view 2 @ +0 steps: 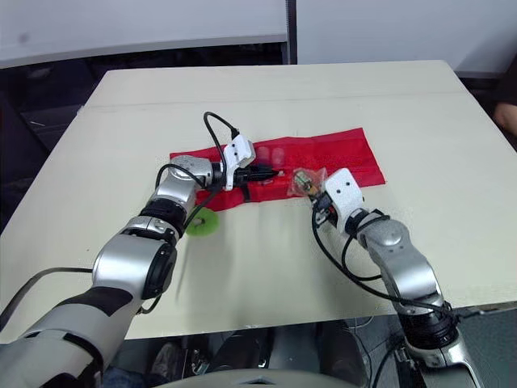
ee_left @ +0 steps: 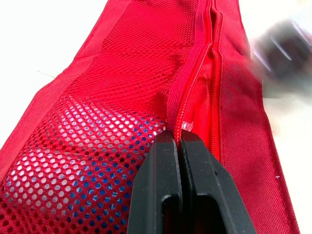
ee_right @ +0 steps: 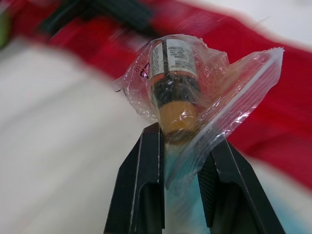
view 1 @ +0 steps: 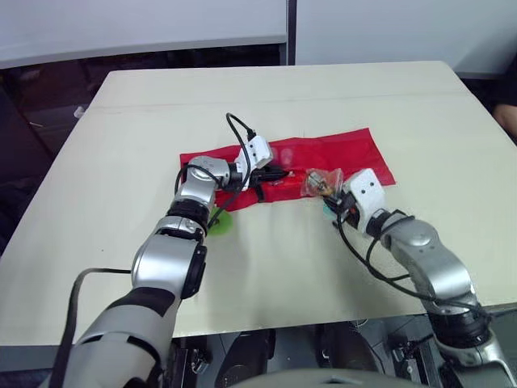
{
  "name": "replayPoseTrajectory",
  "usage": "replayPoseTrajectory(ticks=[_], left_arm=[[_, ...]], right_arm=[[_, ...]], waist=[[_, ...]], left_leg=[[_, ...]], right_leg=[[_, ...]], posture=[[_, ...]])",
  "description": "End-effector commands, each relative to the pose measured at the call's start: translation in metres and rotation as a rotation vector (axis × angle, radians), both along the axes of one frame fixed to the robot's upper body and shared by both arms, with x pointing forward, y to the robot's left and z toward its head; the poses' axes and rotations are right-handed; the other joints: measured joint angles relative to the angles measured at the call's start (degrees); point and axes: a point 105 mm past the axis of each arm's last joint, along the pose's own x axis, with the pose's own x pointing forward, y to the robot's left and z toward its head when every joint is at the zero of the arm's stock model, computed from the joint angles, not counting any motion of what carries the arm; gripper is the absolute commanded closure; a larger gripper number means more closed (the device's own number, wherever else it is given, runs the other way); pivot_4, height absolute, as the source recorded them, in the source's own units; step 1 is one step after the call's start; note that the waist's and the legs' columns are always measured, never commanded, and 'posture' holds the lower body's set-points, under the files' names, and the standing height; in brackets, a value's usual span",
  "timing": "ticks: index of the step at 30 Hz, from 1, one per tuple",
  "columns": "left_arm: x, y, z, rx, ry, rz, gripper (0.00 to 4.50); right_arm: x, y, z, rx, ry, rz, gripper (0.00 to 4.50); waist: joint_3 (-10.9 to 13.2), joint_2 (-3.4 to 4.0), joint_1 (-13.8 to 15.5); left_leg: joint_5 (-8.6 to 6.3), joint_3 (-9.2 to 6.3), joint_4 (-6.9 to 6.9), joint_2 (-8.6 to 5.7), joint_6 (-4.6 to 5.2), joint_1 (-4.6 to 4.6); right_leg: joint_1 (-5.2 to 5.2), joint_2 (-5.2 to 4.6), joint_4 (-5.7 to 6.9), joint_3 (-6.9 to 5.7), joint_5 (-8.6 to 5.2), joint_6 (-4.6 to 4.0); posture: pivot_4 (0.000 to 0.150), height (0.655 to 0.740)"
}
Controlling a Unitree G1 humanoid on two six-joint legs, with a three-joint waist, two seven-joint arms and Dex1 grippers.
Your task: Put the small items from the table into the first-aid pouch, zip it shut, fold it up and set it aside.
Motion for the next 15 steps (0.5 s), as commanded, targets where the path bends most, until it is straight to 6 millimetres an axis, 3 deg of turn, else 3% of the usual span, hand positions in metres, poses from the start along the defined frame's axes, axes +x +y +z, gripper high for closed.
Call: replayPoseTrajectory(ticks=[1,6,15], left_arm=[[0.001,-0.005,0.013,-0.022,-0.049,-0.019,4.5],[0.0,-0.009,0.014,-0.051,-0.036,-0.024,4.5],[-0.007,-0.016,0.007,-0.058,-0.013,-0.073,4.5]], right_arm=[[0.005,-0.003,-0.005,-0.047,0.023,-0.035,4.17],[0.015,0.004,-0.013,-0.075,0.065,-0.042,4.17],[0.044,0.007,-0.01,0.036,0.071,-0.224,4.17]], waist=[[0.0,0.0,0.0],[0.0,0.0,-0.2],[0.0,0.02,-0.4]], left_leg=[[0.0,0.0,0.0,-0.01,0.0,-0.02],[0.0,0.02,0.01,-0.01,0.0,0.0],[0.0,0.02,0.01,0.0,0.0,-0.01]], right_leg=[[0.0,-0.01,-0.01,0.0,0.0,0.0],[-0.02,0.0,0.03,0.01,0.0,0.0],[-0.05,-0.01,0.04,0.05,0.0,0.0]], posture=[[0.15,0.7368],[0.15,0.7368],[0.15,0.7368]])
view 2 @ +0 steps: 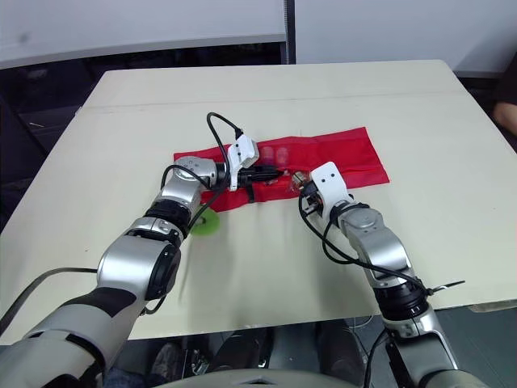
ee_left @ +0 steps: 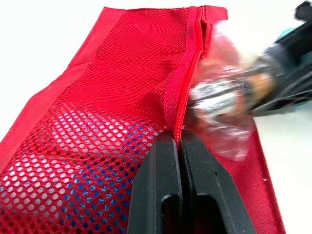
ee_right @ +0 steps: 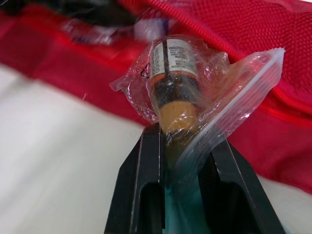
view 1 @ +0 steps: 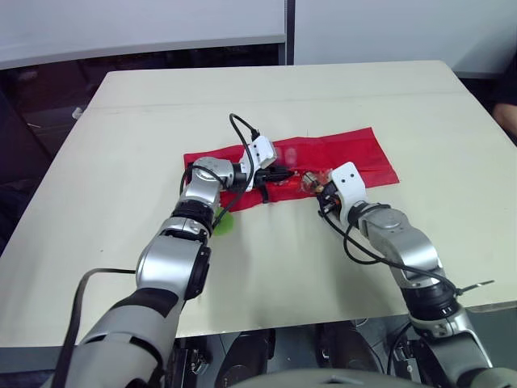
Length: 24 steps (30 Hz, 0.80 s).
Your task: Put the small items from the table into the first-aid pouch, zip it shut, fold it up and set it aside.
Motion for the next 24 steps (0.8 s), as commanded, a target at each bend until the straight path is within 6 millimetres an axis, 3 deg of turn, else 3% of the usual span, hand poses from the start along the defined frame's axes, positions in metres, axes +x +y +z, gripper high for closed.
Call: replayPoseTrajectory(ticks=[1,10,18,24], left_arm=[[-0.003,-0.006,0.007,-0.022,-0.021,-0.038,4.5],[-0.012,-0.022,0.004,-0.033,-0.002,-0.111,4.5],[-0.014,-0.021,0.002,-0.027,0.004,-0.116,4.5],[-0.013,-0.019,0.002,-0.024,0.003,-0.106,4.5]], right_arm=[[0.012,-0.007,0.009,0.047,-0.038,-0.11,4.17],[0.033,0.014,0.01,0.129,-0.057,-0.18,4.17],[0.039,0.037,0.008,0.15,-0.074,-0.157,4.17],[0.036,0.029,0.009,0.124,-0.087,-0.128,4.17]], waist=[[0.0,0.0,0.0],[0.0,0.03,-0.3],[-0.3,0.05,-1.9],[-0.3,0.06,-1.9]], left_leg=[[0.0,0.0,0.0,0.0,0.0,0.0],[0.0,0.01,-0.01,0.02,-0.01,0.01],[0.01,0.03,-0.1,0.09,-0.02,0.09],[0.01,0.05,-0.12,0.1,-0.02,0.11]], right_leg=[[-0.01,0.0,0.01,0.0,0.0,0.0],[-0.02,0.01,0.02,0.02,0.0,-0.01],[-0.02,0.0,0.02,0.07,0.01,-0.01],[-0.02,0.03,0.02,0.08,0.01,-0.01]], posture=[[0.15,0.7368],[0.15,0.7368],[0.15,0.7368],[0.15,0.7368]])
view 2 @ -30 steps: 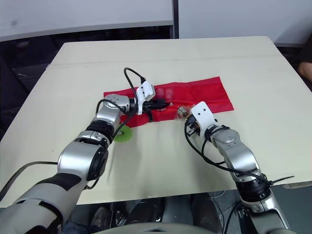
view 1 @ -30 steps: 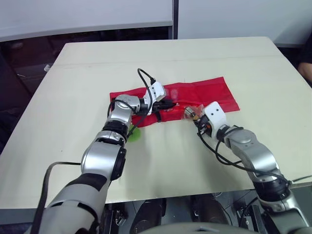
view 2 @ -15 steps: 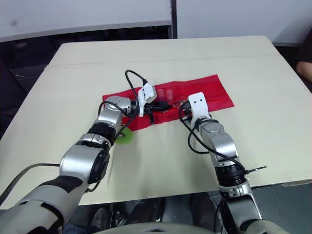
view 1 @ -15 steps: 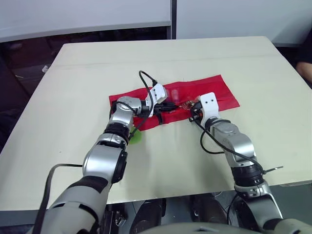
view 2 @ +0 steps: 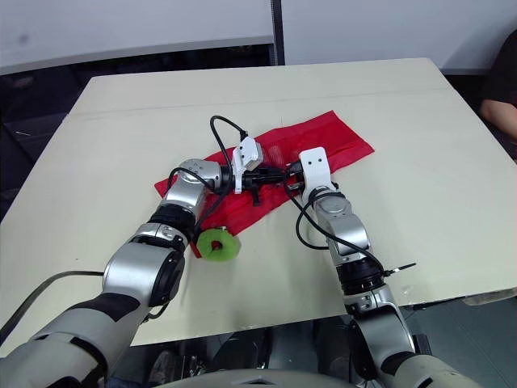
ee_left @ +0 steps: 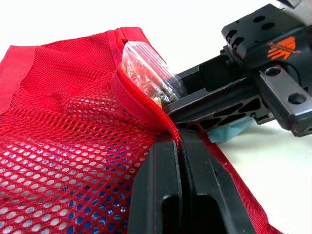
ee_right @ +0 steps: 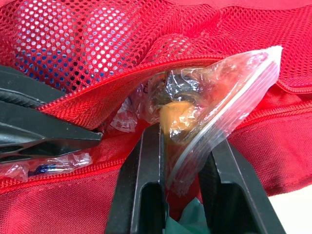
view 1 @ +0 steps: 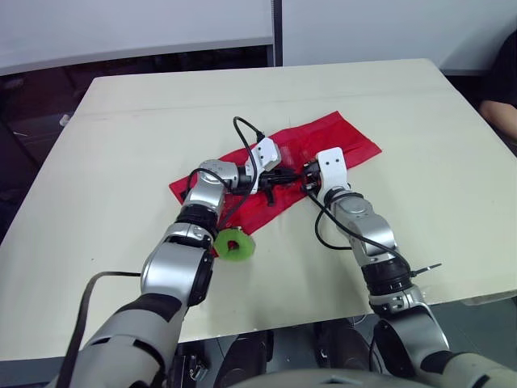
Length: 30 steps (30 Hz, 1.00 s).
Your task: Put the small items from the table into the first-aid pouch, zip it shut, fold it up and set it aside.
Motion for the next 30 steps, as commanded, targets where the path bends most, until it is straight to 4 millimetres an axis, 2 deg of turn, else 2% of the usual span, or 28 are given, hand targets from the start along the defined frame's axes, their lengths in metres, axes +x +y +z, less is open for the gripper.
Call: replayPoseTrajectory(ticks=[1,2,4,6,7,15,18,19,20,21,22,24,25,30], left_arm=[[-0.004,-0.005,0.002,0.006,-0.013,-0.045,4.5],[-0.003,-0.003,0.002,0.008,-0.014,-0.034,4.5],[-0.001,0.0,0.003,0.011,-0.018,-0.015,4.5],[0.001,0.003,0.004,0.013,-0.02,-0.002,4.5],[0.002,0.004,0.004,0.013,-0.021,0.002,4.5],[0.004,0.009,0.006,0.018,-0.026,0.018,4.5],[0.004,0.009,0.007,0.02,-0.028,0.016,4.5],[0.004,0.009,0.007,0.021,-0.028,0.015,4.5],[0.004,0.009,0.007,0.021,-0.029,0.015,4.5],[0.004,0.009,0.007,0.022,-0.029,0.015,4.5],[0.004,0.009,0.007,0.024,-0.03,0.013,4.5],[0.004,0.008,0.008,0.024,-0.031,0.008,4.5],[0.004,0.008,0.009,0.025,-0.032,0.006,4.5],[0.004,0.007,0.01,0.028,-0.033,-0.004,4.5]], right_arm=[[-0.003,-0.006,0.006,-0.015,-0.021,0.034,3.67],[-0.005,-0.011,0.007,-0.023,-0.021,0.039,3.12],[-0.008,-0.02,0.01,-0.039,-0.03,0.048,2.46],[-0.014,-0.029,0.014,-0.058,-0.043,0.06,1.37],[-0.018,-0.032,0.014,-0.068,-0.042,0.073,1.03],[-0.063,-0.031,0.018,-0.072,-0.002,0.298,1.03],[-0.065,-0.043,0.019,-0.093,-0.008,0.297,1.72],[-0.065,-0.046,0.019,-0.102,-0.014,0.291,2.22],[-0.063,-0.049,0.021,-0.109,-0.024,0.276,2.38],[-0.06,-0.051,0.022,-0.111,-0.031,0.261,3.05],[-0.056,-0.054,0.024,-0.114,-0.043,0.242,3.23],[-0.048,-0.057,0.023,-0.124,-0.052,0.214,4.17],[-0.045,-0.058,0.021,-0.138,-0.054,0.206,4.44],[-0.035,-0.047,0.015,-0.161,-0.046,0.225,4.44]], waist=[[0.0,0.0,0.1],[0.0,0.0,0.2],[0.0,0.01,0.4],[0.0,0.01,0.6],[0.0,0.01,0.6],[0.0,0.01,0.5],[0.0,0.01,0.6],[0.0,0.01,0.7],[0.0,0.01,0.7],[0.0,0.01,0.7],[0.0,0.01,0.6],[0.0,0.01,0.6],[0.0,0.01,0.7],[0.0,0.01,0.8]], left_leg=[[0.0,0.0,0.0,0.0,0.0,0.0],[0.0,0.0,0.0,-0.02,0.0,0.0],[0.0,0.0,0.0,-0.04,0.0,-0.01],[0.0,-0.03,0.01,-0.08,0.01,-0.05],[0.0,-0.05,0.01,-0.1,0.01,-0.08],[-0.01,-0.01,-0.02,-0.06,0.01,-0.09],[-0.01,0.0,-0.02,-0.07,0.01,-0.09],[-0.01,0.01,-0.02,-0.07,0.01,-0.09],[-0.01,0.02,-0.02,-0.07,0.01,-0.09],[-0.01,0.02,-0.02,-0.07,0.01,-0.09],[-0.01,0.03,-0.02,-0.07,0.02,-0.09],[-0.01,0.03,-0.02,-0.07,0.01,-0.08],[-0.01,0.03,-0.02,-0.07,0.01,-0.08],[-0.01,0.04,-0.02,-0.07,0.01,-0.09]], right_leg=[[0.0,0.0,0.0,0.0,0.0,0.0],[0.0,0.0,0.0,0.0,0.0,0.0],[0.0,0.0,-0.02,-0.01,0.0,0.0],[0.0,-0.02,-0.04,-0.04,0.0,0.0],[0.0,-0.03,-0.06,-0.05,0.0,0.0],[-0.06,-0.01,-0.04,-0.04,0.0,0.0],[-0.06,-0.01,-0.05,-0.04,0.0,0.01],[-0.06,-0.01,-0.05,-0.04,0.0,0.01],[-0.06,-0.01,-0.05,-0.04,0.0,0.01],[-0.06,-0.01,-0.05,-0.04,0.0,0.0],[-0.06,-0.01,-0.05,-0.03,0.0,0.0],[-0.06,-0.01,-0.05,-0.03,0.0,0.0],[-0.06,-0.01,-0.05,-0.03,0.0,0.0],[-0.07,-0.02,-0.05,-0.02,0.0,0.0]], posture=[[0.15,0.7368],[0.15,0.7368],[0.15,0.7368],[0.15,0.7368],[0.15,0.7368],[0.15,0.7368],[0.15,0.7368],[0.15,0.7368],[0.15,0.7368],[0.15,0.7368],[0.15,0.7368],[0.15,0.7368],[0.15,0.7368],[0.15,0.7368]])
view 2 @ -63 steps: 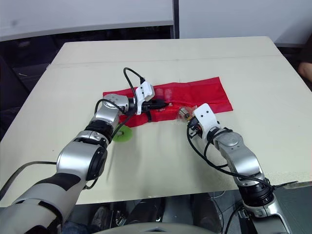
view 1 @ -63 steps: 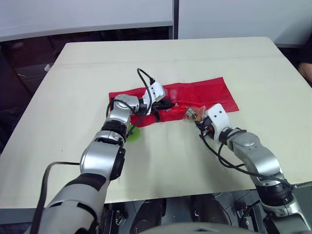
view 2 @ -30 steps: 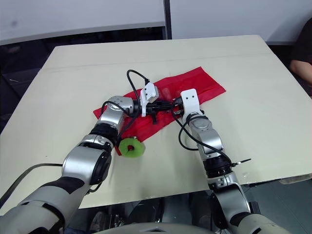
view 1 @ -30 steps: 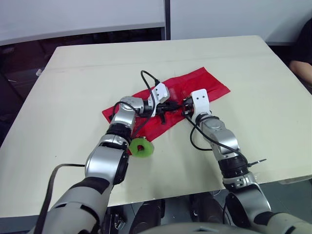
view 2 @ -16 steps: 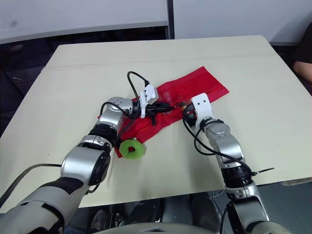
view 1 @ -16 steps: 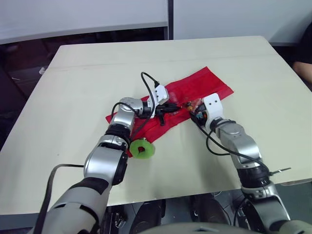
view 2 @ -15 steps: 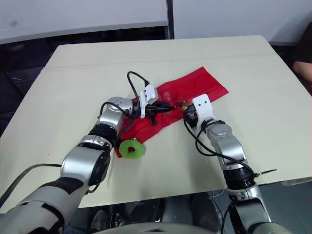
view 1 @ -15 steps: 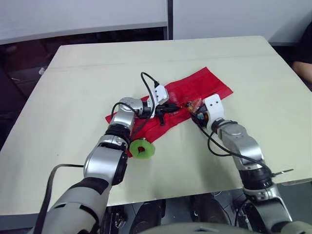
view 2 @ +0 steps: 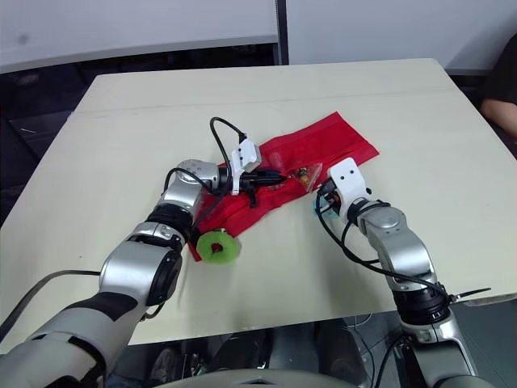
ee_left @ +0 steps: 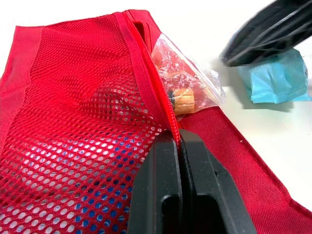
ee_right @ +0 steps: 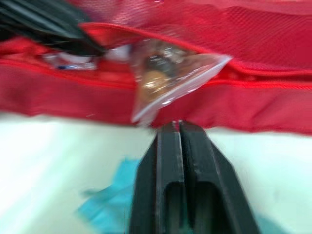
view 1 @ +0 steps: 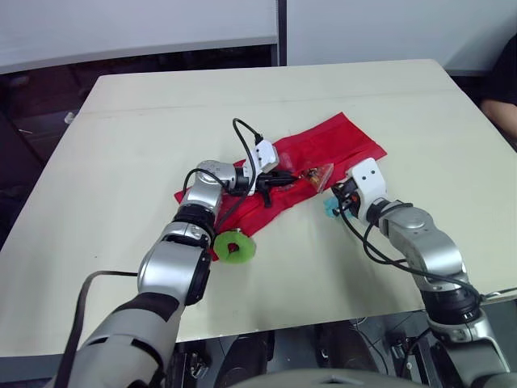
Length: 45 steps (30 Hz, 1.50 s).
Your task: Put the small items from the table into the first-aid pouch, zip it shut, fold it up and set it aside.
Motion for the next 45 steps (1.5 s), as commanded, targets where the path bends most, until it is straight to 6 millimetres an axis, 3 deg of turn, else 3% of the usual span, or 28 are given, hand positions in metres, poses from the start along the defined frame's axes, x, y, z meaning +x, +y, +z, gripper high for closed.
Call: replayPoseTrajectory(ticks=[1,22,30,45], left_arm=[[0.002,0.0,0.012,-0.002,-0.041,-0.014,4.5],[0.001,-0.006,0.011,-0.005,-0.042,-0.028,4.5],[-0.003,-0.01,0.009,-0.005,-0.035,-0.054,4.5],[-0.009,-0.014,0.004,-0.009,-0.02,-0.094,4.5]], right_arm=[[0.005,0.012,0.009,0.0,-0.042,0.03,4.44],[0.015,0.04,0.004,0.014,0.001,0.093,4.44],[0.039,0.039,0.01,0.014,-0.052,0.007,4.44],[0.063,0.078,0.012,0.086,-0.08,0.018,4.44]], waist=[[0.0,0.0,0.0],[0.0,0.0,-0.1],[0.0,0.01,-0.4],[0.0,0.02,-0.7]], left_leg=[[0.0,0.02,0.0,0.0,0.0,0.0],[0.0,0.0,0.0,0.0,0.0,0.0],[0.0,0.0,0.01,0.0,0.0,0.0],[0.0,0.0,0.0,0.03,-0.01,0.02]], right_leg=[[-0.01,0.0,0.0,0.01,0.0,0.0],[-0.01,-0.01,0.01,0.0,0.0,0.0],[-0.01,-0.01,0.02,0.01,0.0,0.0],[-0.02,-0.01,0.02,0.03,0.0,0.0]], posture=[[0.15,0.7368],[0.15,0.7368],[0.15,0.7368],[0.15,0.7368]])
